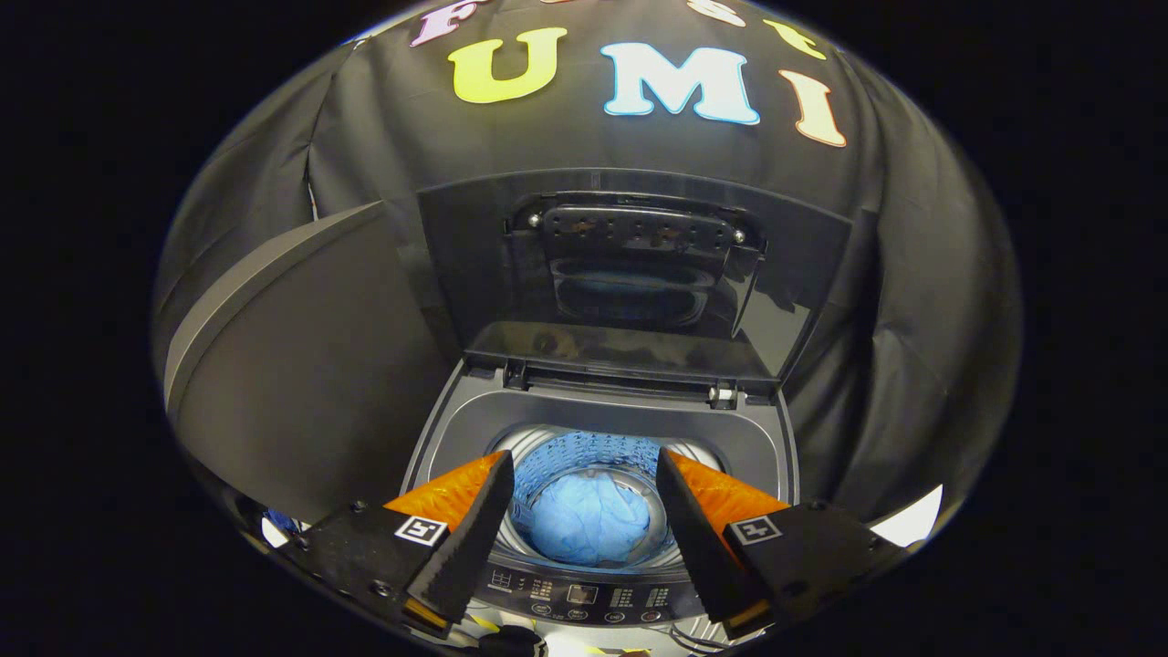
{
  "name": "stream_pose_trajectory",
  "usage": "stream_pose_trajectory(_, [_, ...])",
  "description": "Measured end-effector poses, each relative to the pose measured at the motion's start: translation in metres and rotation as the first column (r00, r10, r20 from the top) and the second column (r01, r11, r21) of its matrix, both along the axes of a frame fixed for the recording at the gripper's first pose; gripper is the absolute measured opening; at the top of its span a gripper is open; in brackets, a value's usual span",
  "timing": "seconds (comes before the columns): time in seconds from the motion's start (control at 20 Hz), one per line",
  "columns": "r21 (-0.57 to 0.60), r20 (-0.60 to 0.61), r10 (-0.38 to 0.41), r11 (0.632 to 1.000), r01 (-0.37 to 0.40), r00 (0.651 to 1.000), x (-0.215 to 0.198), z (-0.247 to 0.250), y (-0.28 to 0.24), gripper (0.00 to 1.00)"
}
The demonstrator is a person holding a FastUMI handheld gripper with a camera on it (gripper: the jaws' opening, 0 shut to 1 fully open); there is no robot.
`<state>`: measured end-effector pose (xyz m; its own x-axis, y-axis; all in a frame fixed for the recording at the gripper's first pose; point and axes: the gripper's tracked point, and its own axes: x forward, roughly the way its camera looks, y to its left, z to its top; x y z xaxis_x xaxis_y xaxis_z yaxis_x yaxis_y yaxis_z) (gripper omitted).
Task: Put the clothes into the washing machine and then close the washing machine lid.
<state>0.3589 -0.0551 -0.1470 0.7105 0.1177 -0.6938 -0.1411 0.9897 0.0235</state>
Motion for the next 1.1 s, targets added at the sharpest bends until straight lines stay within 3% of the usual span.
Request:
stream_pose_trajectory(0.25, [0.017, 0.041, -0.018, 1.000, 0.018, 0.999, 0.004, 0.015, -0.001, 0.97])
stream_pose_trajectory(0.45, [0.054, 0.173, -0.039, 0.998, 0.030, 0.984, 0.017, 0.052, 0.002, 0.96])
stream_pose_trajectory(0.75, [0.077, 0.388, -0.066, 0.996, 0.039, 0.919, 0.039, 0.112, -0.001, 0.96])
stream_pose_trajectory(1.1, [0.080, 0.517, -0.072, 0.996, 0.035, 0.853, 0.078, 0.164, -0.002, 0.96])
